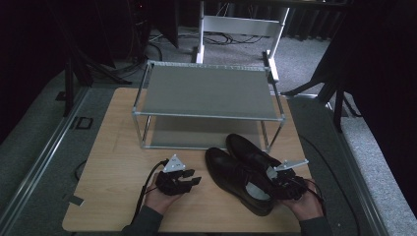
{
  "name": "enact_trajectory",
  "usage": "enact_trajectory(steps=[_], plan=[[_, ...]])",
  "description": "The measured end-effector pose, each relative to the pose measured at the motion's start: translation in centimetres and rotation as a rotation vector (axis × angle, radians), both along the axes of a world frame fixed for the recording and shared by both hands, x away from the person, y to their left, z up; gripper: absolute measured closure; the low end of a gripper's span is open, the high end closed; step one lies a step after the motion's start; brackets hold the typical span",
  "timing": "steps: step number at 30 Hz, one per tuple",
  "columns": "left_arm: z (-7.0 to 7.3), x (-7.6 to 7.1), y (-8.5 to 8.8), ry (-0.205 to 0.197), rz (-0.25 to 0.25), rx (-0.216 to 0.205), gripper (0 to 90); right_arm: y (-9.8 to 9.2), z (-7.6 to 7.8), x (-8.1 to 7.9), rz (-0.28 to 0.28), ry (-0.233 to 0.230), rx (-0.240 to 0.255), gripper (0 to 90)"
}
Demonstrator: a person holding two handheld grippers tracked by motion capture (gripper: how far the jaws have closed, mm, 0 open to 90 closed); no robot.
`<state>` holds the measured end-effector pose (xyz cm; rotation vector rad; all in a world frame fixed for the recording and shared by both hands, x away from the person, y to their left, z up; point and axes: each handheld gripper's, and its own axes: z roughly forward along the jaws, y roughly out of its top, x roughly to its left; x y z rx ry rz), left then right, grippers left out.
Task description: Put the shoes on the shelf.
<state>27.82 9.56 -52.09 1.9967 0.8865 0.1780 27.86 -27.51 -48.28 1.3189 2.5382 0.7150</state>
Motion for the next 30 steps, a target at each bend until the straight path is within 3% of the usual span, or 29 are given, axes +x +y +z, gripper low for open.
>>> enact_trajectory(steps=[4, 10, 22, 30], plan=[[0.0, 0.0, 0.0, 0.001, 0.0, 0.003, 59.5, 0.5, 0.0, 0.2, -0.002, 0.014, -0.031, 62.1], [0.0, 0.0, 0.1, 0.0, 0.002, 0.002, 59.5, 0.6, 0.0, 0.6, 0.0, 0.047, -0.004, 74.6], [-0.2, 0.1, 0.2, 0.005, 0.006, 0.005, 59.4, 0.4, 0.1, 0.5, -0.003, 0.015, 0.03, 79.7], [0.0, 0.0, 0.4, 0.0, 0.014, 0.0, 59.4, 0.8, 1.1, 0.5, -0.012, -0.012, 0.077, 80.6]])
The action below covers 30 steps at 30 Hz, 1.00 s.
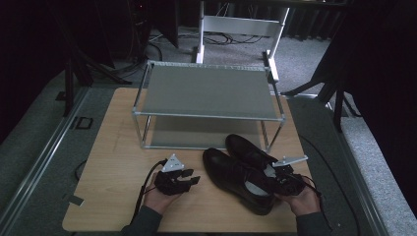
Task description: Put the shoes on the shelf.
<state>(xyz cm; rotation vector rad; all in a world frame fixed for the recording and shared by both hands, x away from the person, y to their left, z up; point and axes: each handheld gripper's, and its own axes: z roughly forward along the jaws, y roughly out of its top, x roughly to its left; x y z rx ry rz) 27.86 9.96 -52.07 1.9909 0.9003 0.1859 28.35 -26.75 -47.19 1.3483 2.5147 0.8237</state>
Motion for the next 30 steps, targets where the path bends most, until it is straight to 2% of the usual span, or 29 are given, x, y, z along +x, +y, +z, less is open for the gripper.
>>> enact_trajectory(steps=[4, 17, 24, 30], plan=[[0.1, 0.0, 0.2, -0.003, 0.006, -0.004, 59.4, 0.2, 0.6, 0.1, -0.011, -0.013, 0.016, 80.8], [0.0, 0.1, 0.2, 0.002, 0.014, -0.007, 59.4, 1.3, 1.5, 1.3, -0.024, -0.039, 0.025, 80.8], [0.7, 0.6, -0.3, -0.007, 0.032, -0.011, 59.5, 3.8, 1.8, 3.3, -0.015, -0.059, 0.017, 80.7], [0.4, 1.5, -1.7, 0.004, 0.057, -0.009, 60.5, 6.3, 1.6, 4.6, -0.03, -0.087, 0.004, 80.8]])
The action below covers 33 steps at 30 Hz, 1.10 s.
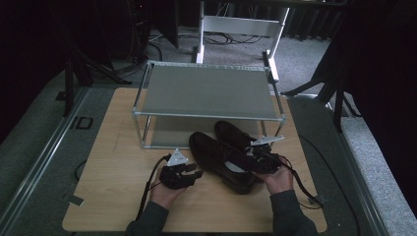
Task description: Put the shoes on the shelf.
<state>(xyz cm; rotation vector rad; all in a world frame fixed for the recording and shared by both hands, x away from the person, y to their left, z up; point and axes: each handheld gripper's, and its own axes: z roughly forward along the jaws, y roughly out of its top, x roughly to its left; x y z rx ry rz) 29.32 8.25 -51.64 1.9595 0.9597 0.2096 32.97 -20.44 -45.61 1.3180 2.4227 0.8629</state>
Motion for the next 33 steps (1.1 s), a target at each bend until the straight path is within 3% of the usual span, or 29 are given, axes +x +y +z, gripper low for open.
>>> enact_trajectory(steps=[4, 6, 11, 14, 17, 23, 27, 30, 33], plan=[[-0.4, 1.1, -1.3, 0.013, 0.021, 0.024, 62.2, 1.1, -0.1, 0.9, -0.016, -0.015, 0.027, 80.7], [-0.6, 1.7, -1.8, 0.033, 0.034, 0.012, 62.5, 1.7, -0.1, 1.1, -0.03, -0.03, 0.036, 80.6], [-0.6, 3.2, -2.0, 0.035, 0.08, 0.01, 64.8, 3.0, -0.4, 1.4, -0.086, -0.055, 0.053, 80.7], [-0.8, 4.3, -2.3, 0.019, 0.093, 0.06, 67.1, 3.7, -0.8, 1.7, -0.116, -0.063, 0.043, 80.6], [-1.2, 5.5, -2.5, 0.014, 0.11, 0.069, 68.9, 4.2, -1.1, 2.0, -0.145, -0.072, 0.036, 80.6], [-1.3, 7.5, -2.7, -0.001, 0.142, 0.119, 71.9, 5.0, -2.0, 3.6, -0.258, -0.047, 0.074, 80.5], [-2.0, 8.3, -2.7, 0.008, 0.168, 0.149, 72.6, 6.3, -2.4, 4.2, -0.286, -0.054, 0.037, 80.2], [-2.3, 8.6, -2.3, 0.019, 0.189, 0.133, 70.8, 6.9, -2.6, 4.4, -0.297, -0.055, 0.027, 77.8], [-2.4, 8.7, -2.1, 0.023, 0.198, 0.127, 63.7, 6.4, -2.6, 4.4, -0.274, -0.046, 0.087, 65.7]])
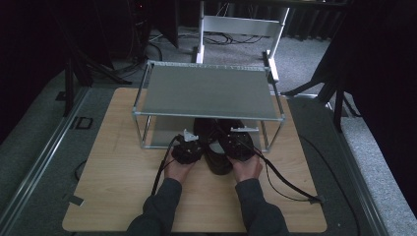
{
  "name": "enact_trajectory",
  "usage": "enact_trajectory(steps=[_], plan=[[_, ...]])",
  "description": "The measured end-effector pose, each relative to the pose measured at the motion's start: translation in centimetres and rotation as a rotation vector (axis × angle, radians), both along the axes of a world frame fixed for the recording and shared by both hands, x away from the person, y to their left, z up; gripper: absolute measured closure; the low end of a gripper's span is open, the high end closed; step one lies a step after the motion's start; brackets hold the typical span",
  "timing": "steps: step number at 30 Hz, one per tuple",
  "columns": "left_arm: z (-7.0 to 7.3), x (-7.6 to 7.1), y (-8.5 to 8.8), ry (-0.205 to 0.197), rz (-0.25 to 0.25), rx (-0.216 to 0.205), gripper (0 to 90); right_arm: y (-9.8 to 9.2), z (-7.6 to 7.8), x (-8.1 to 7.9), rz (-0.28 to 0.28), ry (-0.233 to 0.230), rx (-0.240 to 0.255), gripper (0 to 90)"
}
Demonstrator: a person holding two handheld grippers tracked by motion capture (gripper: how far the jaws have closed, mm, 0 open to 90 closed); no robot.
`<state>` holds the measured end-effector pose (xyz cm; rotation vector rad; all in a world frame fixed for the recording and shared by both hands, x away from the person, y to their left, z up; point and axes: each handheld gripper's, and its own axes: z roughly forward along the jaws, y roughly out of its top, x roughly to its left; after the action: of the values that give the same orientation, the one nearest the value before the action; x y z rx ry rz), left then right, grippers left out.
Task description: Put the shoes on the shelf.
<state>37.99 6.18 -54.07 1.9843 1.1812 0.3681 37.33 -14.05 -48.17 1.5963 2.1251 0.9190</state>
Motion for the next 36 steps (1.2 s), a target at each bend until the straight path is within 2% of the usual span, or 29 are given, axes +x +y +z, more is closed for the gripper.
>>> enact_trajectory(steps=[2, 4, 8, 9, 11, 13, 16, 18, 20, 23, 24, 27, 31, 32, 33, 36], plan=[[0.0, 0.0, 0.1, -0.001, 0.001, -0.003, 60.1, -0.3, 0.4, 0.1, 0.012, 0.0, 0.046, 56.1], [0.0, 0.0, 0.1, -0.004, -0.001, -0.001, 58.7, -0.6, 0.7, 0.1, 0.015, 0.0, 0.074, 52.3], [0.0, 0.0, 0.2, -0.001, -0.002, -0.012, 57.4, -0.8, 0.8, -0.1, 0.015, -0.016, 0.079, 51.4], [0.0, -0.1, 0.2, -0.001, -0.001, -0.016, 56.7, -1.3, 1.2, -0.6, -0.007, -0.062, 0.139, 52.6], [0.0, -0.1, 0.2, 0.001, -0.002, -0.013, 56.3, -1.6, 2.0, -0.8, -0.002, -0.083, 0.166, 52.1], [0.0, -0.2, 0.2, 0.001, -0.001, -0.013, 55.7, -1.7, 2.4, -0.9, 0.007, -0.088, 0.165, 51.5], [0.1, -0.6, 0.4, -0.005, -0.003, -0.023, 55.0, -2.5, 3.4, -1.6, 0.049, -0.132, 0.136, 50.6], [0.3, -0.9, 0.6, -0.011, -0.003, -0.025, 54.6, -2.8, 3.6, -2.2, 0.087, -0.159, 0.088, 50.2], [0.5, -1.3, 0.8, -0.017, -0.007, -0.046, 53.2, -3.4, 3.6, -2.8, 0.113, -0.183, 0.017, 49.2], [1.0, -2.1, 0.9, -0.033, -0.023, -0.062, 50.5, -4.4, 3.6, -4.1, 0.136, -0.254, -0.069, 45.9], [1.2, -2.5, 0.9, -0.038, -0.031, -0.071, 49.5, -4.7, 3.6, -4.4, 0.144, -0.266, -0.08, 45.4], [1.7, -3.5, 0.7, -0.06, -0.059, -0.082, 45.3, -6.0, 3.4, -5.4, 0.161, -0.292, -0.084, 42.9], [2.1, -4.4, 0.2, -0.074, -0.077, -0.089, 38.6, -7.3, 2.6, -5.7, 0.182, -0.271, -0.066, 39.1], [2.3, -4.9, -0.3, -0.081, -0.088, -0.09, 38.6, -7.6, 2.1, -5.7, 0.183, -0.262, -0.069, 38.6], [2.4, -5.1, -0.5, -0.082, -0.098, -0.096, 34.9, -8.1, 1.0, -5.5, 0.193, -0.231, -0.063, 38.2], [2.3, -5.6, -1.4, -0.096, -0.109, -0.095, 27.7, -8.6, -0.6, -5.1, 0.21, -0.218, -0.045, 38.3]])
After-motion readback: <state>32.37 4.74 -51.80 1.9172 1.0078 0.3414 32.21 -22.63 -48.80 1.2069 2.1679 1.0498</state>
